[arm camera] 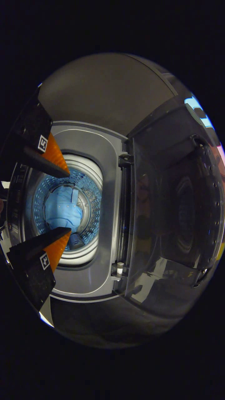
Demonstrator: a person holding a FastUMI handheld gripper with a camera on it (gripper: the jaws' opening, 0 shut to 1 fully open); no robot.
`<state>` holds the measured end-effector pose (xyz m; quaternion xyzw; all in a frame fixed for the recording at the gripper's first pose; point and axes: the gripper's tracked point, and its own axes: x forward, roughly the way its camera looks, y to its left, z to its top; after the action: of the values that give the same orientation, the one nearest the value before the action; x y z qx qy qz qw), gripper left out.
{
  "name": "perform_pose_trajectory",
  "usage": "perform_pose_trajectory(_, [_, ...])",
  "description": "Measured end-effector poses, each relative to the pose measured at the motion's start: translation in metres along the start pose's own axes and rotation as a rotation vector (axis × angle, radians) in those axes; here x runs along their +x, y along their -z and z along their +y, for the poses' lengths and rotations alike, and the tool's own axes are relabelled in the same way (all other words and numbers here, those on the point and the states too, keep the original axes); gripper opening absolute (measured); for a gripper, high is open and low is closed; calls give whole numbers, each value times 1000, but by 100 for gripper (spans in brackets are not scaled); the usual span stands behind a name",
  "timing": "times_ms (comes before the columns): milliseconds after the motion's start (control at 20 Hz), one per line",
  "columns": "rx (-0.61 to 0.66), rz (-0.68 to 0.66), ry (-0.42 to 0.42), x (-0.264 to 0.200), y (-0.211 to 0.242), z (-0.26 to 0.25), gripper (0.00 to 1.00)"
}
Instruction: Put the clothes into the washing machine and then close the washing machine lid.
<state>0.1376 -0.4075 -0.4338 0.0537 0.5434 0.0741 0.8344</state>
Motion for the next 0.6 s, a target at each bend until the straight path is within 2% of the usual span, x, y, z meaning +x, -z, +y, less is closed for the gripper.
perform_pose_trajectory(600, [-11, -84, 21, -19, -25, 2, 100])
